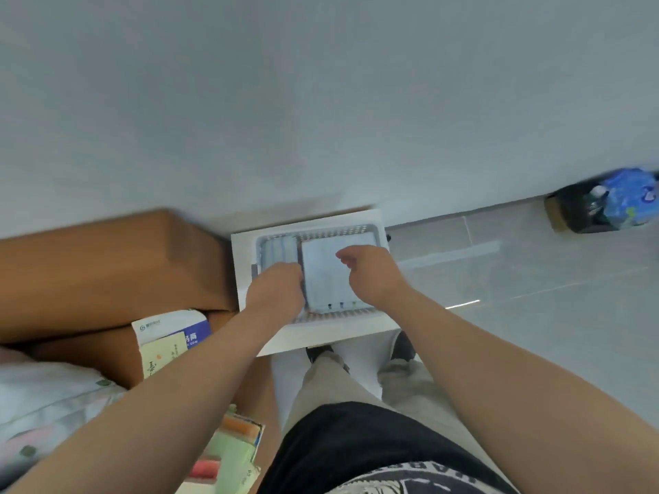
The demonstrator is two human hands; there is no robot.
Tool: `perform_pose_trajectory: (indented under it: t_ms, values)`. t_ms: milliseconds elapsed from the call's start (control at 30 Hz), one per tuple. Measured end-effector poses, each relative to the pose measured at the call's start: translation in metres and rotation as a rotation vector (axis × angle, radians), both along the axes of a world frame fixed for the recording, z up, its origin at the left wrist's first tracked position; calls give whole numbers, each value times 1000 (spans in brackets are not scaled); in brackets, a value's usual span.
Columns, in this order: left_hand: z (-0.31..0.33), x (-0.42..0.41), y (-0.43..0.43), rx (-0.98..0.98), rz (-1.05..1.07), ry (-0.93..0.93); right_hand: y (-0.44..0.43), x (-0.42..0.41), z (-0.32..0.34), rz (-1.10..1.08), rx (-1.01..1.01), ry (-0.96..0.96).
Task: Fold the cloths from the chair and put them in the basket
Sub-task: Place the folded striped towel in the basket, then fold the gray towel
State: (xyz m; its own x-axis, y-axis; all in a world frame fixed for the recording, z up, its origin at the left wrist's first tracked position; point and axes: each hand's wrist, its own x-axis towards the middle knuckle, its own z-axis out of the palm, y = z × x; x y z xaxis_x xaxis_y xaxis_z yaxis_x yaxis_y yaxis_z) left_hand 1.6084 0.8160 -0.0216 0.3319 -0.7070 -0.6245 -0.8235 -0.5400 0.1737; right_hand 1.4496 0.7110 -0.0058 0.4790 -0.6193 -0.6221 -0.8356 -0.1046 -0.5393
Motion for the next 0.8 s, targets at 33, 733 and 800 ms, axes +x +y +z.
perform_pose_trajectory:
  t_ms: [33,733,800]
  values:
    - [10,-9,-9,-1,-41,-9,-6,-14,8,-43,-5,-9]
    - [195,-491,-322,-373,-337,88,-216,-539,190,-661,-248,-255]
    - [198,-539,-348,-384,-356,117,-239,-583,196,-665,-250,-257]
